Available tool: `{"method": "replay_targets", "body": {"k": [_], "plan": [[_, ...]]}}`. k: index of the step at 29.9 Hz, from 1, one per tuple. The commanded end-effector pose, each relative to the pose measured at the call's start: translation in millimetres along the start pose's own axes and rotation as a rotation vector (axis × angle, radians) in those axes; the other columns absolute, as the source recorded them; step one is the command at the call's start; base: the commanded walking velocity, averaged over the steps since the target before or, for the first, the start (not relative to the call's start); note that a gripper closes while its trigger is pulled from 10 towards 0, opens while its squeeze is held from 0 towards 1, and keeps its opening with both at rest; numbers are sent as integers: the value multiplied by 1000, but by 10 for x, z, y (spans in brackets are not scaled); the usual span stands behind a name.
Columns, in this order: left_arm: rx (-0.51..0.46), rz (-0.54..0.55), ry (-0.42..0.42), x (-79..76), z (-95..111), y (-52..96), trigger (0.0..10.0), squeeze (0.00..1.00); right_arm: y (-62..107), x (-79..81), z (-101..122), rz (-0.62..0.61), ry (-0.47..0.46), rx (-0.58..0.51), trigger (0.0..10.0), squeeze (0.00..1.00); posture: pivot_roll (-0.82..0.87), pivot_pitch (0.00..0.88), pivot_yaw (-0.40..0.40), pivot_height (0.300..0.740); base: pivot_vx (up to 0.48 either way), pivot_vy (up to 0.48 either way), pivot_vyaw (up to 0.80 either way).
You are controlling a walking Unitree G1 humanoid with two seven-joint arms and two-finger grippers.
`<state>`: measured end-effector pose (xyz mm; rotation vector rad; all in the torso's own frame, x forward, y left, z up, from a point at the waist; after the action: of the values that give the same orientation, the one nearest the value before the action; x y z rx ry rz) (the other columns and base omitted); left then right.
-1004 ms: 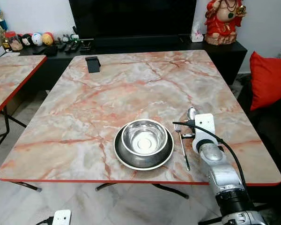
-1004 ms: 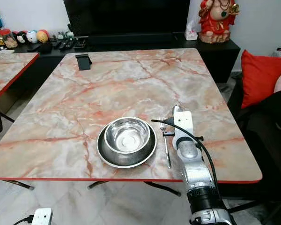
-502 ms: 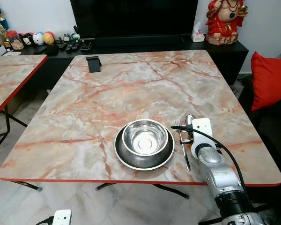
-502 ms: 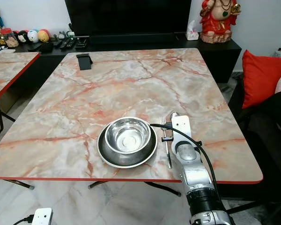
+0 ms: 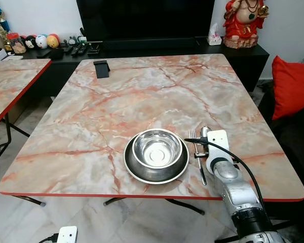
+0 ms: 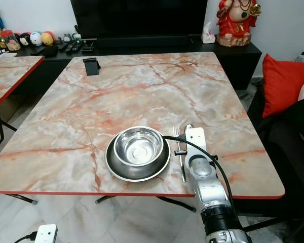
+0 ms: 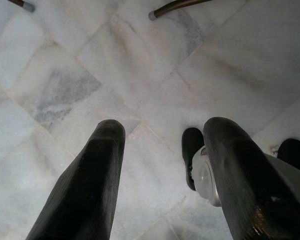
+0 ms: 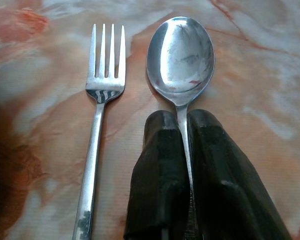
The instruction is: Setting the table
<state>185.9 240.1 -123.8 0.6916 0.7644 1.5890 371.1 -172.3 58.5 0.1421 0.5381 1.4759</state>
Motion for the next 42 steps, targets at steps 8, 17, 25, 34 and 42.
{"method": "replay_targets", "body": {"k": [8, 17, 25, 34, 42], "plan": [[-15, -10, -4, -49, 52, -16, 10000, 0, -5, 62, -95, 16, -3, 26, 10000, 0, -73, 0, 60, 720, 0, 0, 0], [-27, -12, -5, -59, 89, -22, 10000, 0, -11, 93, -82, 28, -10, 21, 10000, 427, -71, 0, 59, 720, 0, 0, 0], [-29, -19, -8, -82, 89, -24, 10000, 0, -16, 95, -73, 32, -13, 14, 10000, 788, -75, 0, 58, 720, 0, 0, 0], [-30, -22, -9, -100, 102, -30, 10000, 0, -22, 90, -62, 31, -8, 9, 10000, 773, -79, 0, 54, 720, 0, 0, 0], [-19, -17, -10, -73, 86, -27, 10000, 0, -23, 125, -35, 39, -15, 1, 10000, 780, -82, 0, 56, 720, 0, 0, 0]]}}
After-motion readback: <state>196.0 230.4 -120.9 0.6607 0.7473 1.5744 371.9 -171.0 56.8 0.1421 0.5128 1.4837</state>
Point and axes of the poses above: a point about 5 cm out from each wrist's last joint towards the gripper, its own y axis pointing back from the gripper into the wrist, its own z axis along the axis of the wrist's last joint, x = y × z, the point moved 5 cm from there along -y, pointing out of the wrist towards the gripper, and after that the axes turned 3 degrees about y, right-handed, at the moved point
